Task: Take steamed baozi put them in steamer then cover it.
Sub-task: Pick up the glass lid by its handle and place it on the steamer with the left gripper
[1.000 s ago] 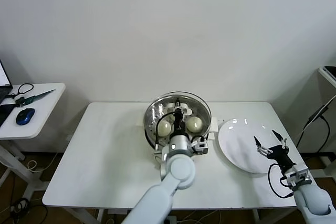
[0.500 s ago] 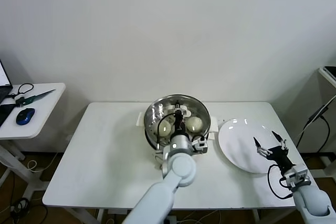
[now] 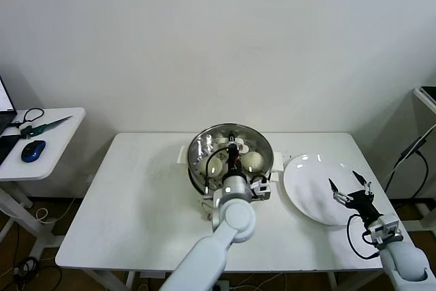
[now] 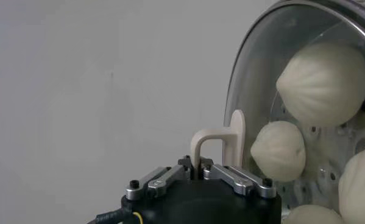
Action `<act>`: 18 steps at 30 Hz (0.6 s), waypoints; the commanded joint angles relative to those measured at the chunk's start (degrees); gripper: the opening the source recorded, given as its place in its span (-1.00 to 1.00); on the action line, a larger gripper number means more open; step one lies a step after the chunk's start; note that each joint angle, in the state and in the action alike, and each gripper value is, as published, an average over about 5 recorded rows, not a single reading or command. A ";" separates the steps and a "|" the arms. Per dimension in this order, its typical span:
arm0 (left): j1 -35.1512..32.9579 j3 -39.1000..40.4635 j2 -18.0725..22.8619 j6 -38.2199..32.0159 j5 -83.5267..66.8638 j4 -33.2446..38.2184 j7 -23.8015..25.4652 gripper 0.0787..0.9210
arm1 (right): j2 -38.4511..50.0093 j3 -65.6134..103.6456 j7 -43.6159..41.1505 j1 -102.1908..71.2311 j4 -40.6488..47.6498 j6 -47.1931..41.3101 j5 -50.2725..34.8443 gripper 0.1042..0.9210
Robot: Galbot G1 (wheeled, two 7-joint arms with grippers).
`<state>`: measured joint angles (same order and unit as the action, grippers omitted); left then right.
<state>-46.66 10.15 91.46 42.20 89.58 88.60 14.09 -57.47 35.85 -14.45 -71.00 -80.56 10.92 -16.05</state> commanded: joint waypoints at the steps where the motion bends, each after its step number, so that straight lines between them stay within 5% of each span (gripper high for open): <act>1: 0.02 0.34 -0.32 2.80 0.45 -0.26 0.38 -0.83 | -0.17 0.04 -0.11 0.03 0.13 0.08 0.11 0.76; 18: -0.02 0.99 -1.02 2.80 -0.07 2.05 2.19 -0.82 | -0.43 0.20 -0.52 0.08 0.34 0.04 0.24 0.76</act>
<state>-46.67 10.74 90.95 42.19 90.01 88.71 14.93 -57.89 36.03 -14.87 -70.96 -80.28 11.01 -15.83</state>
